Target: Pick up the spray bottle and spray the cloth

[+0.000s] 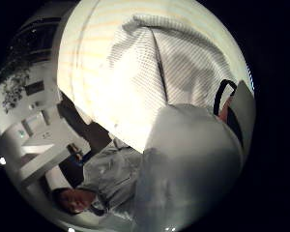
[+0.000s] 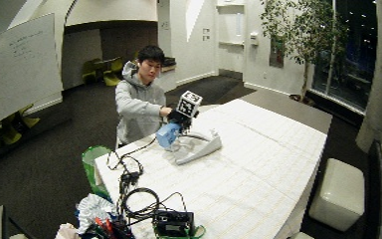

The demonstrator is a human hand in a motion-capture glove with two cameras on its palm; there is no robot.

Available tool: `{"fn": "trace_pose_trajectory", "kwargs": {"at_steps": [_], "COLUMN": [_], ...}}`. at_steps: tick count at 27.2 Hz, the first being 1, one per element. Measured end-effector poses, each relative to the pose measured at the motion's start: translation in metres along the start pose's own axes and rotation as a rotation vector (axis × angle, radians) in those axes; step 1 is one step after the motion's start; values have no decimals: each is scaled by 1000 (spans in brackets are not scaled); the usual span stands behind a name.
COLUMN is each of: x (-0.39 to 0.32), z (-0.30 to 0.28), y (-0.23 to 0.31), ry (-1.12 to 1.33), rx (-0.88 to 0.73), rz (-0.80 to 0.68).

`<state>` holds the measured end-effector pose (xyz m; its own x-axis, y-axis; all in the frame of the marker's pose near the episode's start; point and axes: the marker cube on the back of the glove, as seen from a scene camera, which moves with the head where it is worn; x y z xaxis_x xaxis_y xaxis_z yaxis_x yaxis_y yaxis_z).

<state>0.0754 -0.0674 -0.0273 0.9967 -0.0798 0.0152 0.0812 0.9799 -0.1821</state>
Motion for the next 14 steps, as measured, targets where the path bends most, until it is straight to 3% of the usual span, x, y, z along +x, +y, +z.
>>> {"fn": "trace_pose_trajectory", "kwargs": {"at_steps": [6,14], "x": [-55,-140], "z": [-44,-105], "y": [23,35], "ry": [-233,-895], "rx": [134,568], "rz": [-183,-404]}}
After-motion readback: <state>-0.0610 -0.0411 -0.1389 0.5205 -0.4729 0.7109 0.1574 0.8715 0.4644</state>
